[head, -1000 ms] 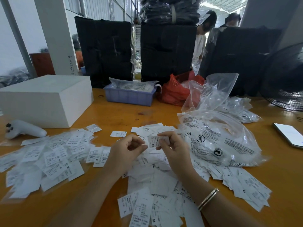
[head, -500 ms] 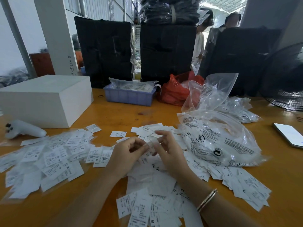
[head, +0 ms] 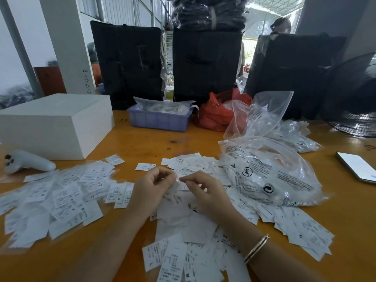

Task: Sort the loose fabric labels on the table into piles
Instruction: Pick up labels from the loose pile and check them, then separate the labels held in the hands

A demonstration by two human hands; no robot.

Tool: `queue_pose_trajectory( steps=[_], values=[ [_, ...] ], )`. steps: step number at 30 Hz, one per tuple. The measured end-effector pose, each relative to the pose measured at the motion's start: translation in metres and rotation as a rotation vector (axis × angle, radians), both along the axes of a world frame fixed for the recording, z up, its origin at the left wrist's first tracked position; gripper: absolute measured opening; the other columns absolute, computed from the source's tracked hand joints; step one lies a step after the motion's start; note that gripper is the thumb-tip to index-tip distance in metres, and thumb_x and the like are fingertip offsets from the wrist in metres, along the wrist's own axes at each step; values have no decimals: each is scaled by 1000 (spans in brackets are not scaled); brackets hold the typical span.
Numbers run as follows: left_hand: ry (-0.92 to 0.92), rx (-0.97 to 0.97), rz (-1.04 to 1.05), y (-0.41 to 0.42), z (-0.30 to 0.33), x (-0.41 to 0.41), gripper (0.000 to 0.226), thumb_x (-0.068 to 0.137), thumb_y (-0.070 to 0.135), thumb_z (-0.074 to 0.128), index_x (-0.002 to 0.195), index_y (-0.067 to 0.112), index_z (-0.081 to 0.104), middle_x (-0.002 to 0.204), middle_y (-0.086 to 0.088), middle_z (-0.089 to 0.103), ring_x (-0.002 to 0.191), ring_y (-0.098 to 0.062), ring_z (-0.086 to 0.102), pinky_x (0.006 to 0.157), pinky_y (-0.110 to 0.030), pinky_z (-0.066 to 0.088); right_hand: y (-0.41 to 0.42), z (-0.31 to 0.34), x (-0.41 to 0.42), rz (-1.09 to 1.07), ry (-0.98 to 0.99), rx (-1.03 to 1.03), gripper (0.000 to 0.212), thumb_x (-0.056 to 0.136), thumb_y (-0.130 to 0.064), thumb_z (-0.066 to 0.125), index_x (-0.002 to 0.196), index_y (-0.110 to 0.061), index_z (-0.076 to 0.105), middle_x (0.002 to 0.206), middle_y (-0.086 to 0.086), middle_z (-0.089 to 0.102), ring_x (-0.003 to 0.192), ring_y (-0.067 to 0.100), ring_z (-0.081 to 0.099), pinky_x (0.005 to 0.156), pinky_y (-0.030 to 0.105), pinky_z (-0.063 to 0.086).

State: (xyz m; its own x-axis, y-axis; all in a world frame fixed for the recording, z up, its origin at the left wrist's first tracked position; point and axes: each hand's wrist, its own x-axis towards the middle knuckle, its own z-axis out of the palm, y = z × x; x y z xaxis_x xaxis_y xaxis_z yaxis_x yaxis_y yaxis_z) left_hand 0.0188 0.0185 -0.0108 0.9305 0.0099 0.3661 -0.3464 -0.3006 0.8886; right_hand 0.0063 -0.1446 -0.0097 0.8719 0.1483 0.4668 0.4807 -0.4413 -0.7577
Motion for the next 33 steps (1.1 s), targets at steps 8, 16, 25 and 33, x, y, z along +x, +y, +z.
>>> queue_pose_trajectory(
  steps=[8, 16, 25, 33],
  values=[
    [13, 140, 466, 33, -4, 19, 6, 90, 27, 60, 97, 29, 59, 93, 10, 62, 75, -2, 54, 53, -17, 37, -78, 47, 34, -550, -139, 288, 23, 94, -7, 49, 101, -21, 65, 83, -13, 62, 50, -3, 47, 44, 8, 38],
    [-7, 586, 682, 52, -10, 23, 20, 86, 10, 64, 104, 17, 66, 114, -13, 58, 94, -29, 56, 78, -44, 45, -154, 29, 80, -718, 455, -707, 27, 93, -24, 50, 102, -10, 70, 107, 6, 68, 97, 24, 61, 73, 27, 48],
    [-313, 681, 313, 18, -9, 12, 15, 79, 4, 70, 92, 11, 70, 103, -7, 62, 99, -26, 58, 82, -44, 50, -146, 21, 77, -790, 457, -454, 20, 84, -32, 62, 74, -17, 71, 72, -1, 63, 71, 19, 54, 75, 32, 47],
    [-341, 645, 171, 5, -10, 5, 12, 83, 5, 67, 89, 14, 70, 100, -1, 64, 101, -21, 57, 87, -39, 46, -147, 32, 58, -926, 101, -589, 37, 90, -24, 45, 54, -16, 48, 61, 0, 52, 69, 23, 49, 73, 35, 28]
  ],
)
